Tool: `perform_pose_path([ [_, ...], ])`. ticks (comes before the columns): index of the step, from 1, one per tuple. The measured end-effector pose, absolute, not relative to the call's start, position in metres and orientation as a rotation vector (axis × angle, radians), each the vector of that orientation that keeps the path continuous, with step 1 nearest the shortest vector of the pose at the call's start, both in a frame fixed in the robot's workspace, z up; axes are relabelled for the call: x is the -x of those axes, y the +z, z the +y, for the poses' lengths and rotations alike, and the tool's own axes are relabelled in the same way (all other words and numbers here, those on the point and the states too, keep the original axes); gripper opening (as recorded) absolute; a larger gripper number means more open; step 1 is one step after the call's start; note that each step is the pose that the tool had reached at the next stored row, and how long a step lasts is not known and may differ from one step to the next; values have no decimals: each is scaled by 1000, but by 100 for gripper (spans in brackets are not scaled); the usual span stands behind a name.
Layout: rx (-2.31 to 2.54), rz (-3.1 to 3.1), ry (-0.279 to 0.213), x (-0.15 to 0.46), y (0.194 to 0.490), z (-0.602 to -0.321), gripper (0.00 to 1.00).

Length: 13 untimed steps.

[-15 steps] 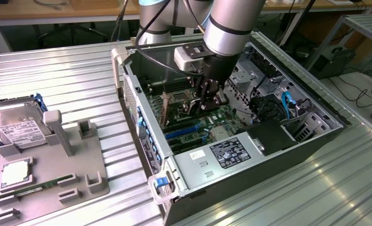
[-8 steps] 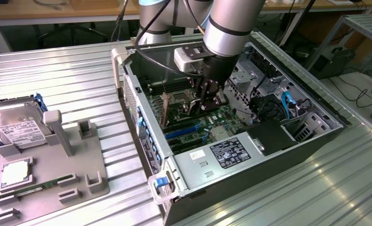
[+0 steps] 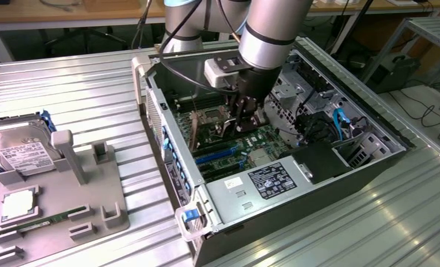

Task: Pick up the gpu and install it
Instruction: 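Insert the gpu into the slot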

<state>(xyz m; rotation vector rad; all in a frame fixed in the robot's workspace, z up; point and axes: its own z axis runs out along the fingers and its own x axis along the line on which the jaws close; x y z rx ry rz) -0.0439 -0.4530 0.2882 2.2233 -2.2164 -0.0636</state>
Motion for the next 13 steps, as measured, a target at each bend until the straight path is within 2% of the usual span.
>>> perform_pose_path([
  [13, -2224, -2216, -63, 50, 276, -453, 27],
])
